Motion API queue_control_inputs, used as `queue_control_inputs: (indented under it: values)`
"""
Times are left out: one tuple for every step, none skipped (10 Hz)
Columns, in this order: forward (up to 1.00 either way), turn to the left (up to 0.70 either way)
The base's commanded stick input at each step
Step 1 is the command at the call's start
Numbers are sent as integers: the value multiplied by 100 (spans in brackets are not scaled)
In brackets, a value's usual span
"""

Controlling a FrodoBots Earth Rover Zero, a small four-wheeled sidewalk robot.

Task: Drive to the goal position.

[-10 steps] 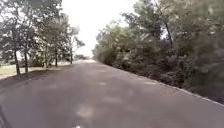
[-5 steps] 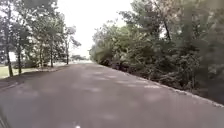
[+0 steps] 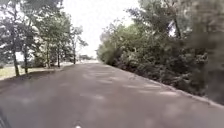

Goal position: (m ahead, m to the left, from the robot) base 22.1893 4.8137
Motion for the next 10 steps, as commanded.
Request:
queue_control_inputs:
  values:
    - [100, -4]
    - [100, -4]
    - [100, -4]
    - [100, -4]
    - [100, -4]
    - [100, -4]
    - [100, -5]
    - [100, -6]
    - [100, -6]
    - [100, -6]
